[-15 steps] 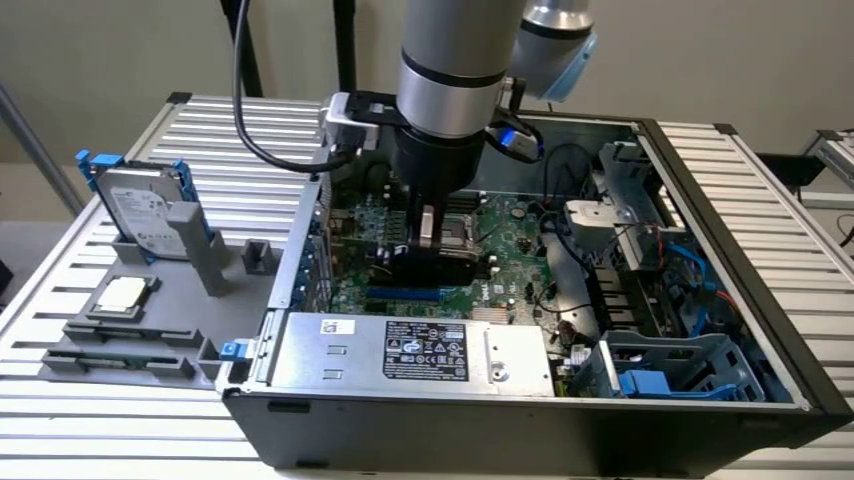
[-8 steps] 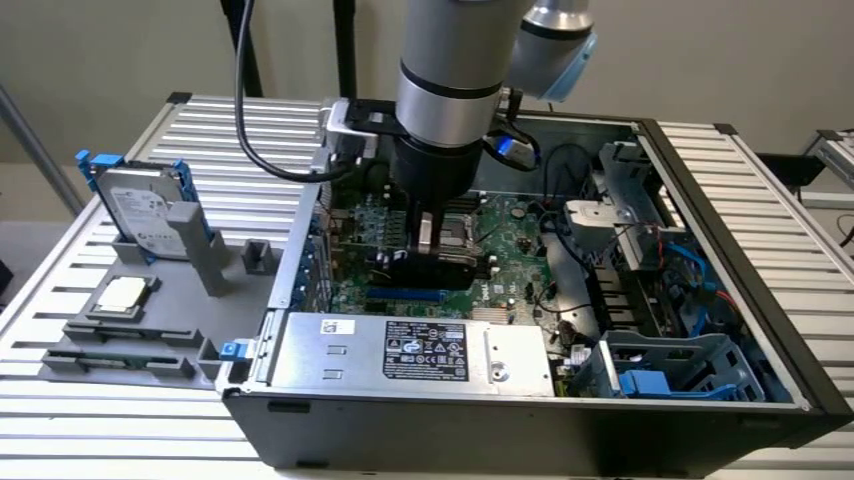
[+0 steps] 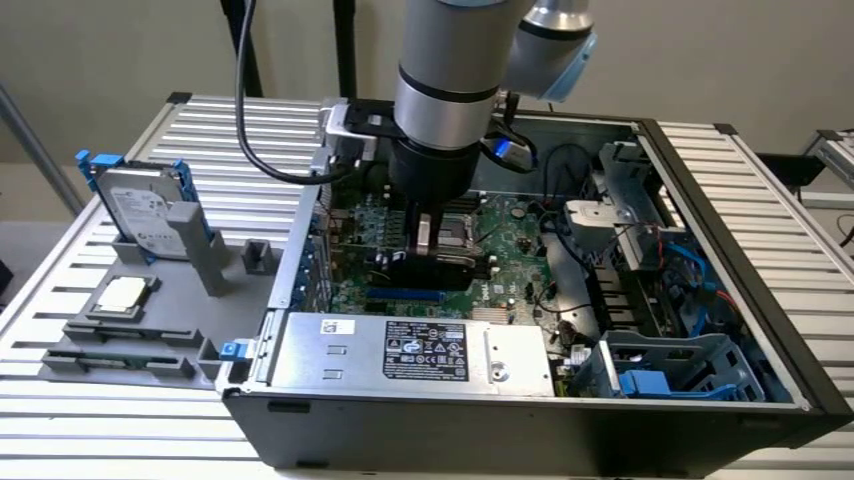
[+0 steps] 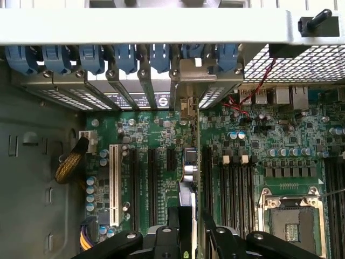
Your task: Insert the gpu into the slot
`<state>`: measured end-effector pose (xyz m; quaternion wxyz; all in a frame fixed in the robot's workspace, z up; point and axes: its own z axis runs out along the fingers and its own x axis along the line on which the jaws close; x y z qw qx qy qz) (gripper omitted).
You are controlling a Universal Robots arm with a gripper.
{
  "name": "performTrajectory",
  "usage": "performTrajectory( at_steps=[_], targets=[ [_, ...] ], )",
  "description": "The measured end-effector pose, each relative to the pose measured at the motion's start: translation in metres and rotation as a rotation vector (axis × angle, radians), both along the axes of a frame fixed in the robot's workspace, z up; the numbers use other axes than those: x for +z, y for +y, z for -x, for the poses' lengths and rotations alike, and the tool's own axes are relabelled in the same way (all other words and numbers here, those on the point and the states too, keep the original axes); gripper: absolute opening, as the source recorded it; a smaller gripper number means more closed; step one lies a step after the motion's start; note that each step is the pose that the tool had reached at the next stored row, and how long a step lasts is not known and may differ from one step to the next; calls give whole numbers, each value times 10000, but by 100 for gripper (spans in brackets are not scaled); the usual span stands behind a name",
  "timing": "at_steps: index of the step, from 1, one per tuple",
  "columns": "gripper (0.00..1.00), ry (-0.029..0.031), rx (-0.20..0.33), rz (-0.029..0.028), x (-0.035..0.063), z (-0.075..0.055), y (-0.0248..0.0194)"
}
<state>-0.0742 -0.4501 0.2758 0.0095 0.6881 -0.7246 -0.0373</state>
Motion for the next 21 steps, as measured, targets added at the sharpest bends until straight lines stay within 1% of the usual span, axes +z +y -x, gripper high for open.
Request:
performTrajectory(
  at_steps=[5, 11, 13, 18, 21],
  targets=[
    [26, 12, -1, 22, -32, 2, 2],
    [26, 44, 0, 66, -58, 14, 4],
    [26, 44, 2, 78, -63, 19, 6],
    [26, 43, 58, 86, -68, 23, 29],
    [26, 42, 129, 99, -71, 24, 32]
  ],
)
